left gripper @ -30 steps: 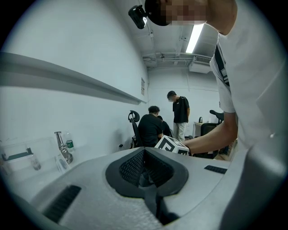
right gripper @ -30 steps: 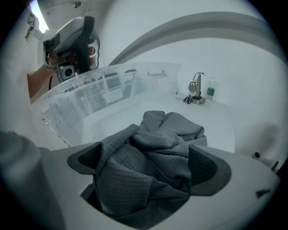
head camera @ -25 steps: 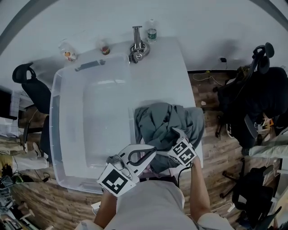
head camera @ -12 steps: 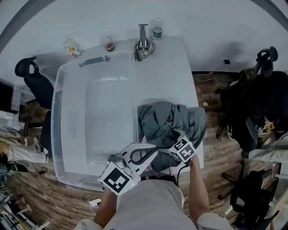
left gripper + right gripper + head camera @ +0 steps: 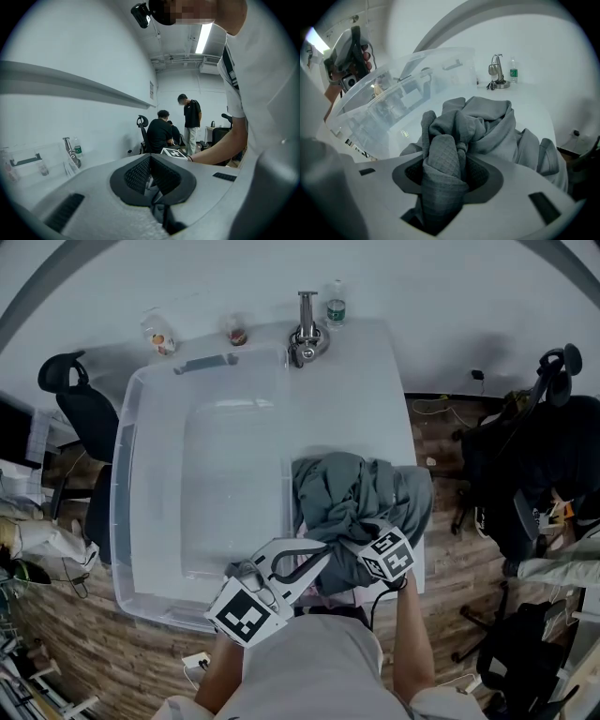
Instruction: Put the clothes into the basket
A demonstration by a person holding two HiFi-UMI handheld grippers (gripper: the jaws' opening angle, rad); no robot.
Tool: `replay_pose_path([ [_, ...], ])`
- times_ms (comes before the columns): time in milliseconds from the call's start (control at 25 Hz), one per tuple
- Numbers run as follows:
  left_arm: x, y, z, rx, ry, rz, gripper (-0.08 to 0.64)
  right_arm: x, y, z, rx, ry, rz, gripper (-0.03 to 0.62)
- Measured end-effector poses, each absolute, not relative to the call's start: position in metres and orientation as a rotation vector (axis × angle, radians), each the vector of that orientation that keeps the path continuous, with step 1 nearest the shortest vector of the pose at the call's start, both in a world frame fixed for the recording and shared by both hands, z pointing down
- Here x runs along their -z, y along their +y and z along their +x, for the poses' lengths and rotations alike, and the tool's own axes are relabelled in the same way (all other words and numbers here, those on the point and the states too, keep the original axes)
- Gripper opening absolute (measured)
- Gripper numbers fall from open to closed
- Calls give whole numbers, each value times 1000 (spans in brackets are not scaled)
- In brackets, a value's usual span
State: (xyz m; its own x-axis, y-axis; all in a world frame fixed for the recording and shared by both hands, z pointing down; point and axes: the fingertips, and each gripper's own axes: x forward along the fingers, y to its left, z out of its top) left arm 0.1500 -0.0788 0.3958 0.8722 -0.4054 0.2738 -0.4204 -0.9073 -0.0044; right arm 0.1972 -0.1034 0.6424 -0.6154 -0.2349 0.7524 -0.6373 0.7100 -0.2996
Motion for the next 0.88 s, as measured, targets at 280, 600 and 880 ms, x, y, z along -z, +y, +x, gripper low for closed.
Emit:
replay_pose_path([
  [280,-386,-75,145,-421,-733,3000,5,-617,-103,203,-751,-2268,710,164],
  [600,-374,-72,136,-412,-853,2994,5,-556,-110,206,-756,-2433,748,163],
  [880,-360,-65,125,-396,-925,3007,5,-491,-121,194,-714,-2580,770,163],
])
